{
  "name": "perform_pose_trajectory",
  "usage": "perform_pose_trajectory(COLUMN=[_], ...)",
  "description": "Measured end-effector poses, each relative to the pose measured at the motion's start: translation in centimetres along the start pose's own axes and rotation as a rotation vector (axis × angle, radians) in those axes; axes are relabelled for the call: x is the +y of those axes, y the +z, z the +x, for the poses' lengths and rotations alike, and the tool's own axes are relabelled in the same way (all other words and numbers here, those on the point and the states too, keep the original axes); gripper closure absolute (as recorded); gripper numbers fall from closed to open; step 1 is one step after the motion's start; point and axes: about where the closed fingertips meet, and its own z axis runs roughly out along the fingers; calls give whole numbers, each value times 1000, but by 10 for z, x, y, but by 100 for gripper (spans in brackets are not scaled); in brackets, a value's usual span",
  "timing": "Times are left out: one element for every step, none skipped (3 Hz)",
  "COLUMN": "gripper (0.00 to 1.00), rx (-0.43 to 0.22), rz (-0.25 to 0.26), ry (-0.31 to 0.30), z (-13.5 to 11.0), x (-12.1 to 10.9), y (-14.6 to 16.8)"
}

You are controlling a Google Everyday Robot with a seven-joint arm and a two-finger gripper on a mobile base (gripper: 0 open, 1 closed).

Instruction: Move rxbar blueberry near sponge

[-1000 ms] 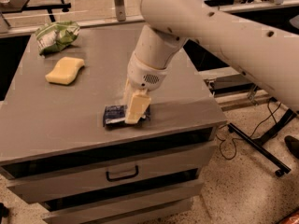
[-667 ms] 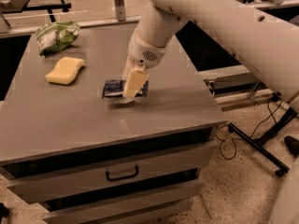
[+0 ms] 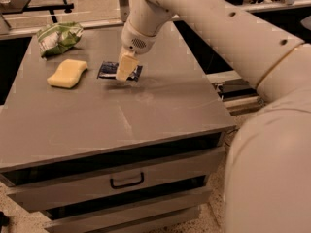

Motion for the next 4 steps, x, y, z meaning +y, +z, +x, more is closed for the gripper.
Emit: perform_pose_trajectory(gripper=[100, 98, 77, 53], rx=[3, 2, -1, 0], rz=[9, -10, -27, -32], ry=[26, 29, 30, 30], z=[-6, -24, -32, -32], x=[-17, -26, -27, -26], y=[20, 44, 56, 60])
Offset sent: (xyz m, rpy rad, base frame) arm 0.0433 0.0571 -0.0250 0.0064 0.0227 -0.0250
